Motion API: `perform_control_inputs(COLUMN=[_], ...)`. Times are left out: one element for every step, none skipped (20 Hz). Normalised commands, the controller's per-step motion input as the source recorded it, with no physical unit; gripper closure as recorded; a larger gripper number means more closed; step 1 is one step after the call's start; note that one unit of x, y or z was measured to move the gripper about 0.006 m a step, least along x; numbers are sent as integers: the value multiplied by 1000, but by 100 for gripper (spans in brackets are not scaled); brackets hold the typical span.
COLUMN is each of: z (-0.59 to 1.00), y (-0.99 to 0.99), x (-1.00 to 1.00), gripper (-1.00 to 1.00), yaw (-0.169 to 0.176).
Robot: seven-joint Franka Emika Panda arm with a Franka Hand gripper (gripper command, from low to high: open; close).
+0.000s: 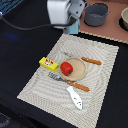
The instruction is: Interact with the objects in diverse but meaningful ways.
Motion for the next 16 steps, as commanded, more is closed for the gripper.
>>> perform_control_inputs(z=[-477, -566, -680, -834, -894, -909, -909, -903, -889, -820, -789, -706, -703, -686, -657, -671], y=[883, 826, 711, 489, 397, 311, 254, 151, 83, 94, 80, 29, 0, 0, 0, 0], x=[-94, -189, -223, -237, -243, -246, -286, -271, -183, -117, -97, -66, -89, -100, -120, -134], gripper=[100, 100, 100, 100, 100, 100, 100, 100, 100, 100, 100, 100, 100, 100, 100, 100], yaw=[23, 34, 39, 41, 38, 35, 27, 23, 18, 15, 10, 3, 0, 0, 0, 0])
